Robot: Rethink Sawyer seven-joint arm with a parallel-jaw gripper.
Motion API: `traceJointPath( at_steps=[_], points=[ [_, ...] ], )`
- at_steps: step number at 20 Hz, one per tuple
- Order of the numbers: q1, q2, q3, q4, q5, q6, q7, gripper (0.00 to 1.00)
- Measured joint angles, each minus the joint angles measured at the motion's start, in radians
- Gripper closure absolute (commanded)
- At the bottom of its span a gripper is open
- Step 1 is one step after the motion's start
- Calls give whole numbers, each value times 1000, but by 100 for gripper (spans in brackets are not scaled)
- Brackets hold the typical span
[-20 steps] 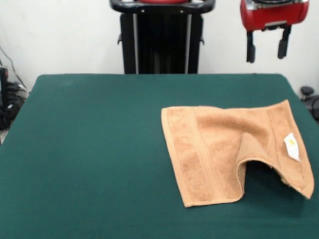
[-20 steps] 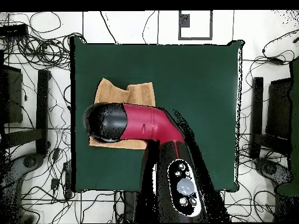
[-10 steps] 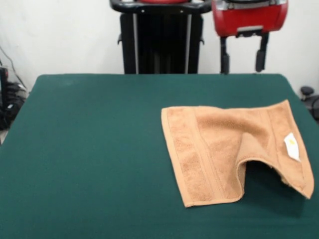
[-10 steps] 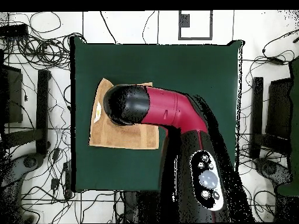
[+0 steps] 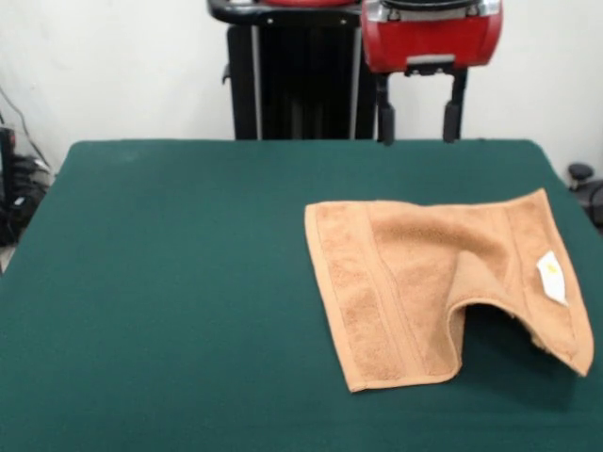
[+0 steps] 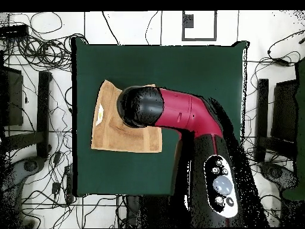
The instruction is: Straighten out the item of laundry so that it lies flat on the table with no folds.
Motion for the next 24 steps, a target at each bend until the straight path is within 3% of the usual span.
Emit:
traceJointPath(
  at_steps=[10,24],
  points=[
    [0,7,-26,-19,-64,0,0,0],
    [15,76,-43,-134,-72,0,0,0]
  ],
)
